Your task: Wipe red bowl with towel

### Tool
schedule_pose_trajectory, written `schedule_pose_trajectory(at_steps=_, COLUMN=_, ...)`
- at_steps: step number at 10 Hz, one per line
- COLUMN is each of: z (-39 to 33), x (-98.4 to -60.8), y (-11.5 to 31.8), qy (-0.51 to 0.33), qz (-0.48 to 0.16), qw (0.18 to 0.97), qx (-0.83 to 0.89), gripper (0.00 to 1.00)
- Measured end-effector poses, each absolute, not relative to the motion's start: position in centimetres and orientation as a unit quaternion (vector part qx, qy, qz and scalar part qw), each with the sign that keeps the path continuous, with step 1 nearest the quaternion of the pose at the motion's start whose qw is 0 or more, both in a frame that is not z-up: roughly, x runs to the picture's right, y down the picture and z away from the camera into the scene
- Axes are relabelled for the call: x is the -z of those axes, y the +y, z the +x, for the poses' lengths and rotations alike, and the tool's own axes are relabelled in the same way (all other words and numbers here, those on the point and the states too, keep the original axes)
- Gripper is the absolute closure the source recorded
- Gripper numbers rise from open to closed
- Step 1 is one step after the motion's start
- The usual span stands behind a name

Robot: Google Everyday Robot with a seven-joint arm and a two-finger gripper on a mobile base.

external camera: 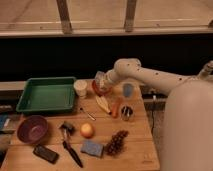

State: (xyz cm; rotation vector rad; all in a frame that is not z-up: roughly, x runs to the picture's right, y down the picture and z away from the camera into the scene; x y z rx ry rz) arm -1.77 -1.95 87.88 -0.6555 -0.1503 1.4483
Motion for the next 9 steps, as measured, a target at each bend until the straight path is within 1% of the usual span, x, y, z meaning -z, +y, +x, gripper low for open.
schedule_pose_trajectory(at_steps=2, z=-2.5, x=-89.1, y=-2.2, qy=-0.061, qz=-0.306, qw=0.707, qx=-0.635, gripper=1.00)
schedule_pose_trajectory(at_steps=6, z=-3.2, x=-93.9, y=-3.2, qy=-0.021, qz=-0.330, qw=0.733, qx=-0.594, gripper=1.00)
schedule_pose_trajectory(at_steps=9, z=-2.8, x=-95.8, y=-3.9, qy=0.001, qz=-0.329, qw=0.746, qx=-0.578, gripper=1.00)
